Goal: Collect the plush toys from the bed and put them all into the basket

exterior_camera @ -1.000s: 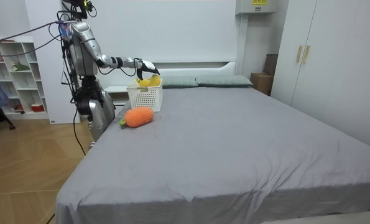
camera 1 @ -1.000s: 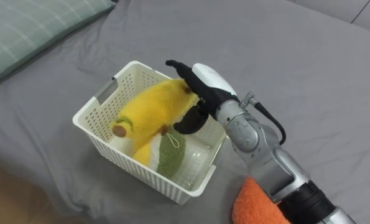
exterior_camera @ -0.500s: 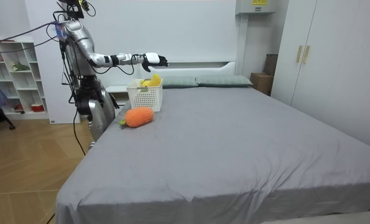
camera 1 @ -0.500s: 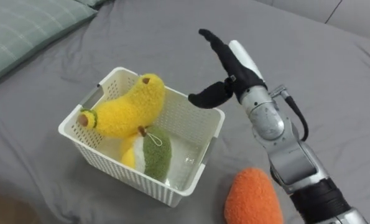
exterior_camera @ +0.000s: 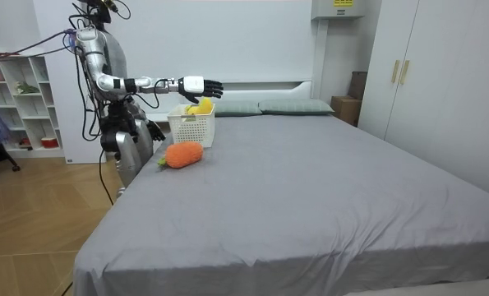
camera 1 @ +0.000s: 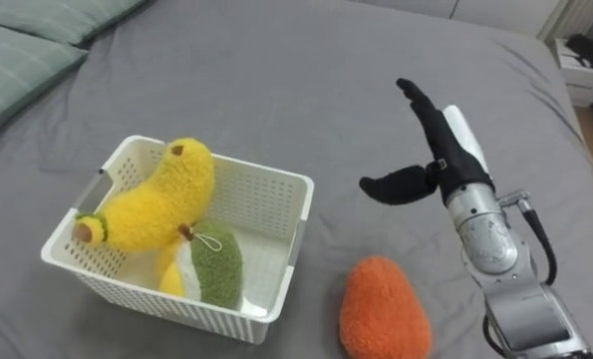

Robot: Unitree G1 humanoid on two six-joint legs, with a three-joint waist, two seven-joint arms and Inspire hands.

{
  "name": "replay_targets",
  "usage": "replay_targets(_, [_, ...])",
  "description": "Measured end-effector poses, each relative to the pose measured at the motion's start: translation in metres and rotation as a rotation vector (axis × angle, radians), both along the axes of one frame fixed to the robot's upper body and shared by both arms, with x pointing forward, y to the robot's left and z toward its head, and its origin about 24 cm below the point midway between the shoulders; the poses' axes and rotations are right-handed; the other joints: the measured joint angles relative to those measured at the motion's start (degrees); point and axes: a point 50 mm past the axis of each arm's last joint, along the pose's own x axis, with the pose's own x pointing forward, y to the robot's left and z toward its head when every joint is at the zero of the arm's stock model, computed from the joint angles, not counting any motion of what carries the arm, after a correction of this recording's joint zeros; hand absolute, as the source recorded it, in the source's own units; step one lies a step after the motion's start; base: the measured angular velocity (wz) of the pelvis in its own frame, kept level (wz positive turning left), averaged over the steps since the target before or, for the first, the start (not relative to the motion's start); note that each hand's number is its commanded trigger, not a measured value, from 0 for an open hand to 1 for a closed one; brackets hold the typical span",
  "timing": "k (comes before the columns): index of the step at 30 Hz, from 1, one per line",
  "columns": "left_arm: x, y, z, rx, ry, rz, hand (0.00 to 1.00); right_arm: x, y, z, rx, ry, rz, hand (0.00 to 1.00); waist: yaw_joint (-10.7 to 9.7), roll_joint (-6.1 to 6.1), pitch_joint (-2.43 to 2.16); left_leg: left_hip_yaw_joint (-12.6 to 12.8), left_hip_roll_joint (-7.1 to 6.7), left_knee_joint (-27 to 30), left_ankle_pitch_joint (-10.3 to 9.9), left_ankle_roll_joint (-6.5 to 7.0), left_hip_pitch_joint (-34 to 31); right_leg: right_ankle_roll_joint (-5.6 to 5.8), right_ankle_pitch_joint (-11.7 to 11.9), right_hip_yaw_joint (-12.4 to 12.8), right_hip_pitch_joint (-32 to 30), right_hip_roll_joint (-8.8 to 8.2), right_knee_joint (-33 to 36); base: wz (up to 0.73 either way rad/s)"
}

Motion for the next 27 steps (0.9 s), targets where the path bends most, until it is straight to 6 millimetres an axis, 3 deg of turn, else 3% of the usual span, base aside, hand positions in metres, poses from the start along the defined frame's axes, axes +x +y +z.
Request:
replay_targets(4, [-0.001,0.0,0.0,-0.005,0.003,0.002,0.0,-0.007,-0.014,-0.01,-0.01,0.027,-0.064,0.0,-0.66,-0.63,0.5,0.68,0.05,-0.42,-0.12,-0.02,0.38,0.0,0.0,1.13,0.01,0.17,-0.07,-0.11])
replay_targets(11, [-0.005,0.0,-0.001,-0.025,0.009,0.01,0.0,-0.02,-0.027,-0.047,-0.03,0.185,-0.119,0.0,-1.51,-0.46,0.57,0.89,0.03,-0.4,-0.27,0.05,0.48,0.01,-0.01,1.16,-0.14,0.15,-0.18,-0.01])
replay_targets(17, [-0.005,-0.001,-0.002,-0.034,0.007,0.019,0.0,-0.028,-0.032,-0.063,-0.035,0.249,-0.137,0.0,-1.52,-0.1,0.48,0.94,0.08,-0.4,-0.3,0.02,0.43,0.01,-0.01,1.46,-0.34,0.25,-0.22,-0.01])
replay_targets(19, [-0.005,-0.003,-0.002,-0.039,0.008,0.014,0.0,-0.039,-0.031,-0.074,-0.041,0.294,-0.131,0.0,-1.34,0.26,-0.09,0.99,0.07,-0.39,-0.3,0.02,0.09,0.01,-0.01,1.38,-0.95,0.2,-0.25,0.0])
replay_targets(21, [-0.004,-0.005,-0.002,-0.043,0.007,0.004,0.0,-0.049,-0.027,-0.084,-0.046,0.337,-0.113,0.0,-1.35,0.69,-0.38,0.99,0.04,-0.41,-0.3,0.02,-0.07,0.01,-0.01,1.34,-0.9,0.17,-0.21,0.0])
replay_targets(27, [-0.004,-0.005,-0.002,-0.037,0.005,0.003,0.0,-0.069,-0.021,-0.114,-0.055,0.488,-0.074,0.0,-1.29,1.25,0.01,1.03,0.04,-0.43,-0.29,0.02,-0.11,0.03,-0.04,1.41,-0.92,0.17,-0.18,0.0])
